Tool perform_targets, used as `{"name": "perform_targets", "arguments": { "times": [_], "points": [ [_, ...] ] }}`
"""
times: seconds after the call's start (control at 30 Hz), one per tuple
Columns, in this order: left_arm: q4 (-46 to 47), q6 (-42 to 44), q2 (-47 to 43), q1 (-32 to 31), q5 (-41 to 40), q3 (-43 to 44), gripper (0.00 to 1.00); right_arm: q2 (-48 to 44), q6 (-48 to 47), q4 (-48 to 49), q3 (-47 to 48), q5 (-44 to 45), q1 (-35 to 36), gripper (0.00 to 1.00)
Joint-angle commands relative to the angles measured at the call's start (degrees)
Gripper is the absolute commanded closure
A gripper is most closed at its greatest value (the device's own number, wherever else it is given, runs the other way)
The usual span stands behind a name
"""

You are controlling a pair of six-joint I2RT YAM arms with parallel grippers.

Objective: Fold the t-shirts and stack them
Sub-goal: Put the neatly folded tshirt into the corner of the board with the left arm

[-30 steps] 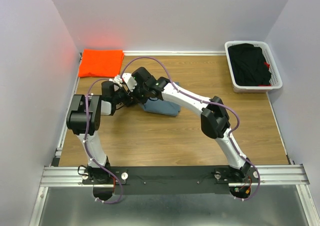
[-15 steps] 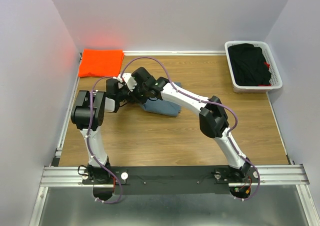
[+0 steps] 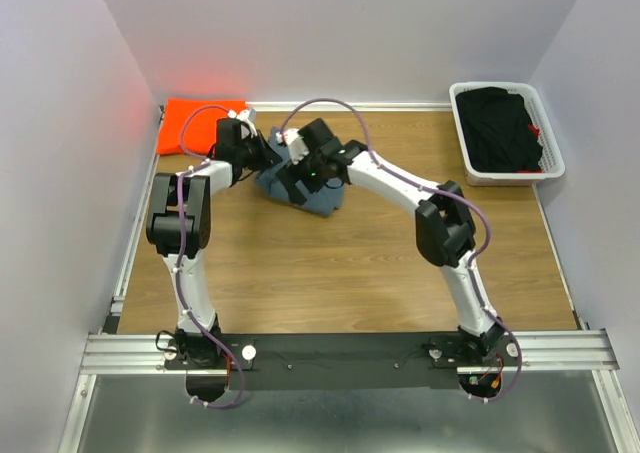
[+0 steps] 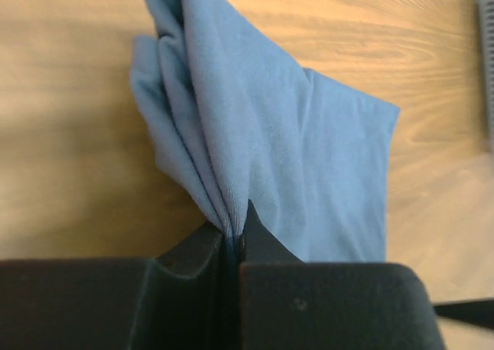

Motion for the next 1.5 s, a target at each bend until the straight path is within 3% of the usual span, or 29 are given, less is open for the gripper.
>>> {"name": "perform_targets", "arguments": {
  "times": [0.0,0.3,0.6,0.87,1.47],
  "points": [
    [-11.85,13.03,3.15,0.27,-8.35,12.08,1.00,-7.62,1.21,0.14,-3.33,-1.31,-4.38,0.00],
    [-29.69,27.10,13.96,2.29,-12.15,42.58,1.00,-15.36,0.24,0.14,-13.17,-0.09,-10.98,0.00],
    [-35.94,34.49,17.66,4.66,-13.37,57.55,1.00,-17.74,-0.73,0.23,-16.96,0.01,-11.60,0.00],
    [-37.71,40.46,16.43,6.77,-13.91,60.99,1.00,-17.74,-0.72,0.14,-16.96,0.09,-11.60,0.00],
    [-38.15,42.84,10.71,6.95,-12.76,60.82,1.00,-17.04,-0.20,0.14,-16.52,-0.44,-11.60,0.00]
  ]
}}
